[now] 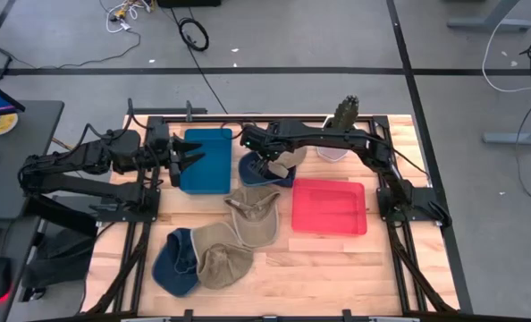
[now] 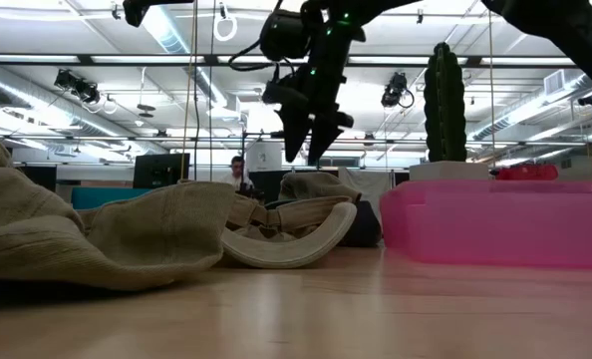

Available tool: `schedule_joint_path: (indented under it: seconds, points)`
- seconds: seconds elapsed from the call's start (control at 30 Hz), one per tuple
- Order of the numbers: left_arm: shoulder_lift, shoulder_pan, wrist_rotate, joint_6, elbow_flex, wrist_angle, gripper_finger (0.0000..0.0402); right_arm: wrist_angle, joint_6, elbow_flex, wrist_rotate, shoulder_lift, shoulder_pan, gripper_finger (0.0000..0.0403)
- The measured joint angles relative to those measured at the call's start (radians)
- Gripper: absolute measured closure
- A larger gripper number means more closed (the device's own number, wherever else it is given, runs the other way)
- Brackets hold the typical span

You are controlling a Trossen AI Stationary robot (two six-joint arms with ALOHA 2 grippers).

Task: Pick & Place hat
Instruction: Put the top brown cap into the blue bin

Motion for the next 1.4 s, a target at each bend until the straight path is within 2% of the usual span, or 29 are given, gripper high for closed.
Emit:
schedule_joint_path:
  seconds: [0.4,0.53,0.63,0.8,0.83,1.1,1.4]
  points:
    - [0.000,0.000,0.000,-0.001,0.000,-0.001,0.0236,-0.042,0.041,0.000,0.046,0.077,-0.024,0.0116]
    - [0.000,0.000,0.000,-0.001,0.000,-0.002,0.0236,-0.048,0.041,-0.001,0.078,0.076,-0.038,0.0142]
    - [0.000,0.000,0.000,-0.001,0.000,-0.001,0.0236,-0.053,0.036,-0.001,0.085,0.076,-0.057,0.0201]
    - [0.000,0.000,0.000,0.000,0.000,-0.002,0.0236,-0.068,-0.014,-0.001,0.084,0.076,-0.081,0.0367]
    - [0.000,0.000,0.000,0.000,0.000,-0.002,0.0236,-0.071,-0.034,-0.001,0.084,0.073,-0.085,0.0383]
    - [0.000,0.000,0.000,0.001,0.000,-0.016,0.0236,-0.118,-0.090,-0.001,0.131,-0.023,-0.084,0.0397]
    - [0.000,0.000,-0.001,0.018,0.000,-0.014,0.0236,-0.160,-0.168,-0.001,0.182,-0.254,-0.083,0.0401]
